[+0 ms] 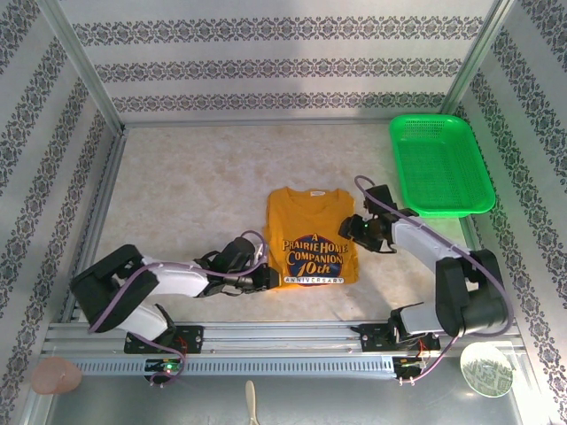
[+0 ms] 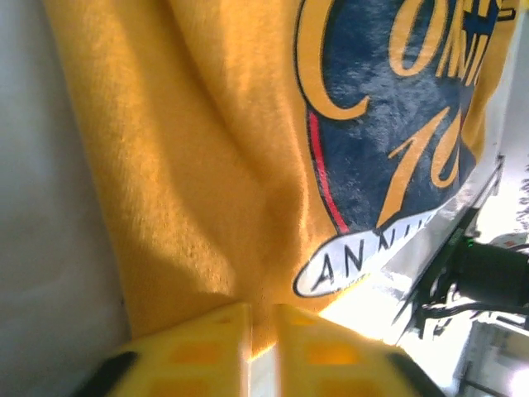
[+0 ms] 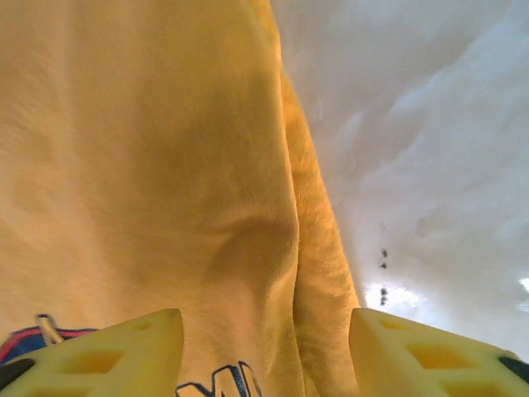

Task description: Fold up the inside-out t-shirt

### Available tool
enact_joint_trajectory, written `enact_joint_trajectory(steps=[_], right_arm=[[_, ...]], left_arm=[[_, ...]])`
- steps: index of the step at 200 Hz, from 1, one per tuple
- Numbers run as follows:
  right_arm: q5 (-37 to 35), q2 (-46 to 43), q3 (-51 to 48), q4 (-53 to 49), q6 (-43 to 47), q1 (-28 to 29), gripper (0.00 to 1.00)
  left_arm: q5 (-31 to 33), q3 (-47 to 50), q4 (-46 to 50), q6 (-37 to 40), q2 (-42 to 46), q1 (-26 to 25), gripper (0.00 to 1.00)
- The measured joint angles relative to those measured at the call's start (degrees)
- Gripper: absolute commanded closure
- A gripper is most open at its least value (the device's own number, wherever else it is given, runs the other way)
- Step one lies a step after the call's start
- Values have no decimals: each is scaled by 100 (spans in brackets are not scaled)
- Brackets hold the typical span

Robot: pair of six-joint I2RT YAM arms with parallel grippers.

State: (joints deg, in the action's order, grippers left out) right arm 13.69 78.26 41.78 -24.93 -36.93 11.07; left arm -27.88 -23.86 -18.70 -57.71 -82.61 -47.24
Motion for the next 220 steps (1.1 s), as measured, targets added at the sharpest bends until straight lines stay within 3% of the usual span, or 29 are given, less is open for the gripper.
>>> enact_joint_trajectory(steps=[8,23,50,74,95,135,220], right_arm=[[-35,-129,127,-52,101,-92,33],[-83,-256,461,-70,262,-256,29],[-122,-2,1069,17,610,-442,25],[-116,566,1397,125,837,-494,23],[-72,1130,1578,162,979,-498,22],[26,1731,1722,168,1082,-496,21],[101,2111,1733,337,1121,-444,23]], left_arm=[[87,-212,461,114,264,37,47],[179,-776,1154,387,669,203,37],[116,-1904,1786,922,758,1137,26],[-105,-2741,2111,1412,26,2037,22],[-319,-3600,2520,1891,-1091,2444,17],[-376,-4924,3445,2649,-2562,2522,16],[-138,-5193,3917,2924,-3001,2411,16]])
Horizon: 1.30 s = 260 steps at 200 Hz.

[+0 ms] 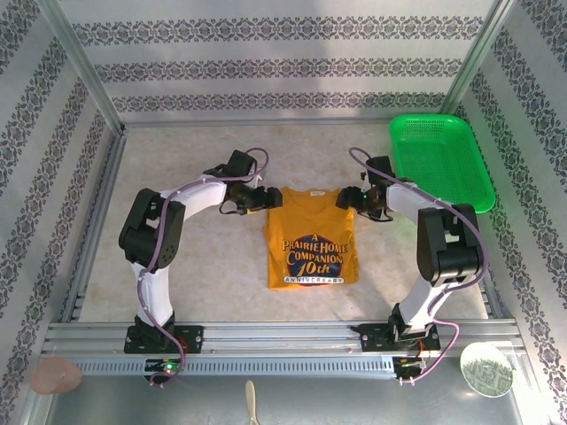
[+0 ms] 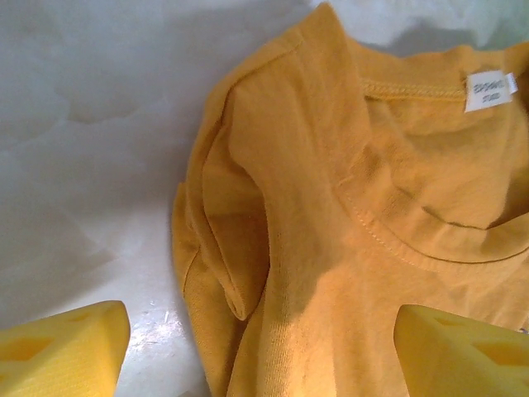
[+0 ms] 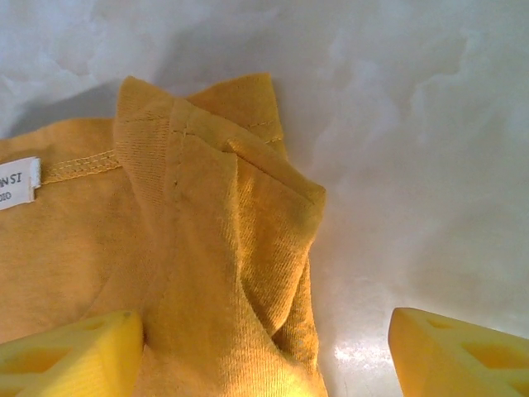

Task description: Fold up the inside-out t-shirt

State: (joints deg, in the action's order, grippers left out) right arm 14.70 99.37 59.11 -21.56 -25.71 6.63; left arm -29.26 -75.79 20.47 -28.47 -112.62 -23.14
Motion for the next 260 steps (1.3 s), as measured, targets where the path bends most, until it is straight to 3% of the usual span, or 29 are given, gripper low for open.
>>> enact_joint_trajectory(steps=[106,157,204,227,238,260], right_arm=[[-275,354,179,15,-74,623,24],[-197,382,243,-35,-94,625,26],[-46,474,291,7,-190,625,40],[74,492,210,149,-269,625,57],[101,492,153,219,-330,605,60],[155,481,52,352,-413,553,64]], left_arm=[[317,-96,-13,-87,-223,-313,17],[308,7,-337,-433,-249,-378,27],[459,136,-546,-802,-243,-380,40],[544,203,-605,-892,-234,-380,54],[564,245,-680,-907,-234,-380,58],[581,391,-890,-957,-190,-380,59]])
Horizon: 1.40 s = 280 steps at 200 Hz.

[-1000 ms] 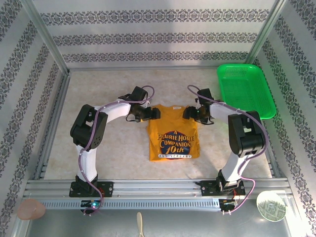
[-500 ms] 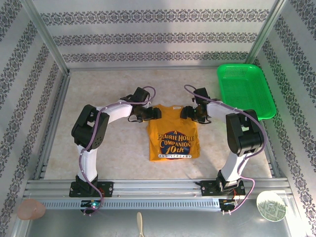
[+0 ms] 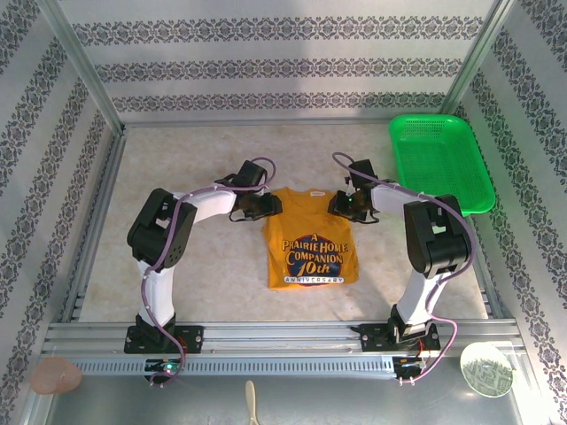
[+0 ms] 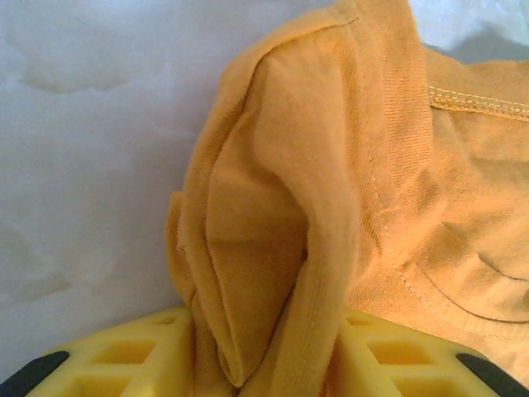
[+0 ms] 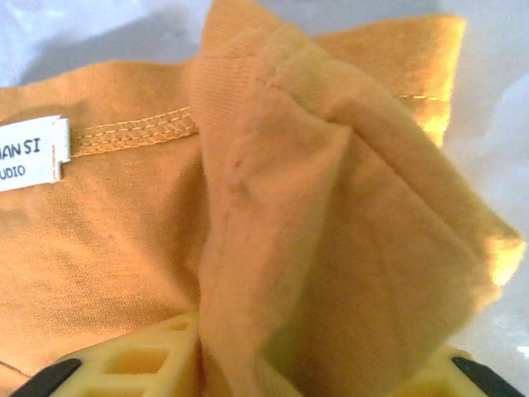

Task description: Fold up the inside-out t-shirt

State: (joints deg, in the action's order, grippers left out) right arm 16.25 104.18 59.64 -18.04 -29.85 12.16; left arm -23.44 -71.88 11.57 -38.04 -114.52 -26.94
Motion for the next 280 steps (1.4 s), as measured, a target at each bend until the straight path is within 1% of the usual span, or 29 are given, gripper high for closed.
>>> enact_joint_trajectory(steps=[9,30,58,65,92,102,116,147,154,157,168,172,201,221,253,280], right_arm=[[20,0,-24,33,-22,-20,64],[76,-9,-57,81,-44,-44,64],[76,-13,-76,103,-70,-57,68],[85,-15,-90,120,-87,-70,70],[107,-15,-114,127,-166,-116,79],[116,-15,-131,142,-177,-131,82],[136,-15,-151,170,-195,-153,84],[175,-31,-170,203,-273,-160,90],[186,-31,-170,205,-289,-170,93],[197,-31,-173,208,-291,-175,94],[247,-31,-179,212,-302,-195,100],[258,-31,-179,219,-302,-201,100],[407,-92,-262,299,-306,-273,100],[638,-284,-492,459,-352,-308,100],[960,-1213,-765,507,-595,-369,100],[1113,-2103,-863,717,-870,-369,100]], left_arm=[[-33,57,-125,-20,20,-2,58],[-96,155,-365,-85,37,-24,49],[-179,323,-691,-240,81,-24,49],[-179,354,-739,-267,90,-24,49],[-177,433,-894,-363,96,-24,60],[-192,485,-1014,-431,87,-24,69],[-380,555,-1375,-533,-17,-81,77],[-603,754,-2041,-678,-111,-199,77],[-660,780,-2138,-721,-111,-195,78],[-660,787,-2173,-732,-118,-199,80],[-708,820,-2310,-776,-140,-203,95],[-726,828,-2341,-824,-153,-205,100],[-872,951,-2664,-898,-184,-173,100],[-951,1196,-2747,-918,7,-33,100],[-1097,1357,-2588,-892,807,313,100],[-1202,1235,-2345,-715,1499,382,100]])
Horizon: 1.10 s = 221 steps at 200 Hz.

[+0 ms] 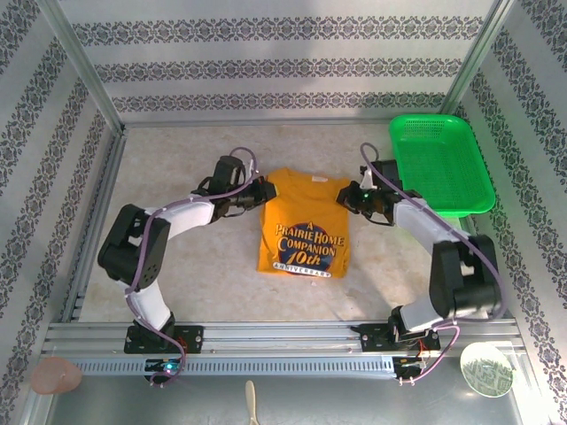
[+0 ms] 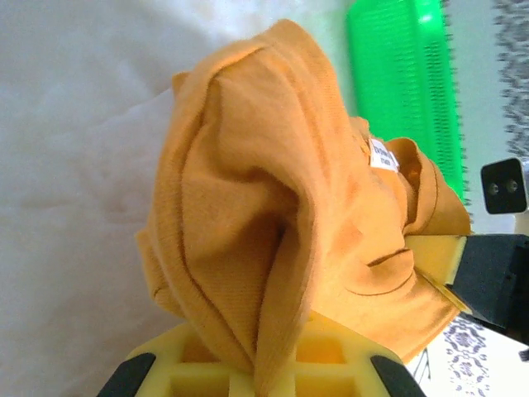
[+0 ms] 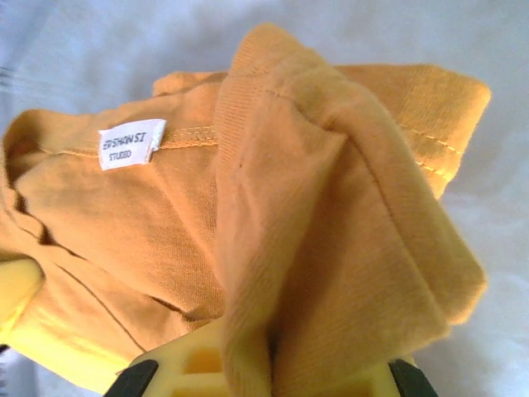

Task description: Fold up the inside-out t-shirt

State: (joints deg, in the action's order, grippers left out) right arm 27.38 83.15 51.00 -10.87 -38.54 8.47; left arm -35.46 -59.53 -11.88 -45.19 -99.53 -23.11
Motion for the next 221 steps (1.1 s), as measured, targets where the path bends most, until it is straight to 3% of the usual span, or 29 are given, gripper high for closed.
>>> enact_joint_trajectory(steps=[31,76,131,165,189,221], right_arm=[[59,-271,-44,151,-240,0,100],[122,435,319,103,-407,0,100],[140,1812,2977,-192,-483,-13,100],[157,2031,4081,-90,-407,-11,100],[160,1676,3545,424,-151,13,100],[111,684,890,1910,-13,308,100]], left_arm=[[-101,-48,177,173,240,28,100],[-273,-468,487,280,-310,354,100],[-492,-3128,1128,476,-1628,953,100],[-549,-4299,1248,627,-1810,1132,100],[-608,-3738,866,774,-1408,1139,100],[-643,-835,-494,754,-308,1086,100]])
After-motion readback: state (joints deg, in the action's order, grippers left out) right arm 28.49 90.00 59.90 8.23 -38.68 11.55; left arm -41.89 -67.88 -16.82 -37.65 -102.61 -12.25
